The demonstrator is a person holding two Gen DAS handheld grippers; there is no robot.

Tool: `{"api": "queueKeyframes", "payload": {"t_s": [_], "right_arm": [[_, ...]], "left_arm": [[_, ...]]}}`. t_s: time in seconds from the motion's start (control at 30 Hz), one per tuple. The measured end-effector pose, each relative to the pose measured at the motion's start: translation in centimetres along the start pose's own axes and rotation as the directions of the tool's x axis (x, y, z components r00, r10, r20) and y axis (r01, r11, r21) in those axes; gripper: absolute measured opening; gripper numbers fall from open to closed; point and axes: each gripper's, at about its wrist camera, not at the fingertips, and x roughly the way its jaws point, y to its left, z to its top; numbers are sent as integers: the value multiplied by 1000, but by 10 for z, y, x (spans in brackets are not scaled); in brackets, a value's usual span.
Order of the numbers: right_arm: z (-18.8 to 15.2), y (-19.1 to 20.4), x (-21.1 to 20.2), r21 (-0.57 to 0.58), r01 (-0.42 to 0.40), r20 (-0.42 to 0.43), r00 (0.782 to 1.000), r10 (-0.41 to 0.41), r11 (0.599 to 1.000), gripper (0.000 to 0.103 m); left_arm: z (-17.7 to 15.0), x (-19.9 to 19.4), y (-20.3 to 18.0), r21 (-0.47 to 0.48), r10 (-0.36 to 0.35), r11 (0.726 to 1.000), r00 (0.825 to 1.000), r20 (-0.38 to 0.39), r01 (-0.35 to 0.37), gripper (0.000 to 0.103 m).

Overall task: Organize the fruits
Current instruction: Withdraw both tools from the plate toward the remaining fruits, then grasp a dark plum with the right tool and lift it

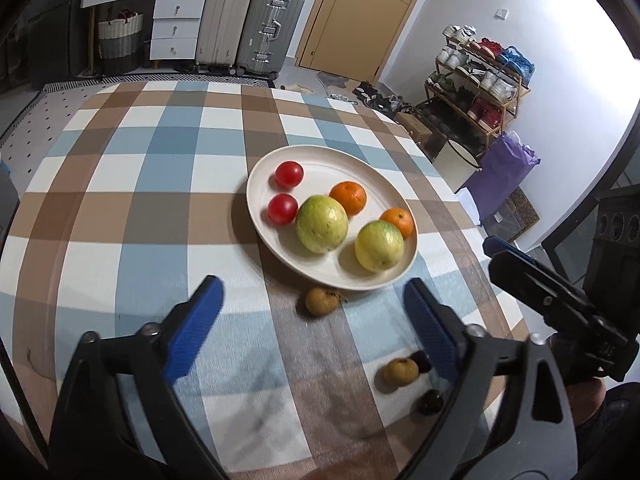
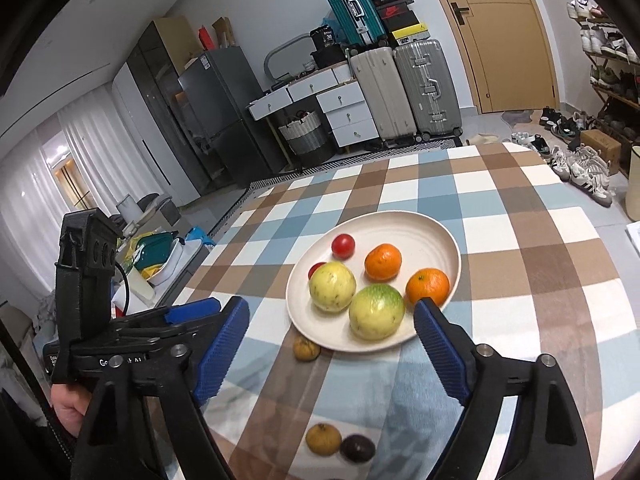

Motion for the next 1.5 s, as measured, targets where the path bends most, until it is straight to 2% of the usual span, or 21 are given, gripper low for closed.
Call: {"api": "queueKeyframes", "payload": {"t_s": [0.03,0.5,0.73,1.2,1.4,1.5], "right_arm": [[-2,0,-2,-1,1,1,1000,-1,1000,89],[-58,8,-28,-57,33,-42,998,-36,998,89],[-86,12,-27,-76,42,-76,996,-48,996,89],[-118,6,-21,-63,39,-145,988,-48,997,87],[-123,10,-19,-75,41,-152,987,-52,996,80],[-125,11,-19,-73,36,-150,988,-47,997,70]], "left_arm": [[-1,1,0,-2,1,1000,1000,1,-1,102],[-48,-6,-5,4,29,1000,999,-19,-29,102],[-70,-6,-4,16,53,999,998,-44,-52,102],[-98,-14,1,9,61,998,996,-61,-61,102],[-102,-16,2,9,65,998,996,-61,-65,102],[-105,-16,4,3,65,998,996,-63,-65,102]]}}
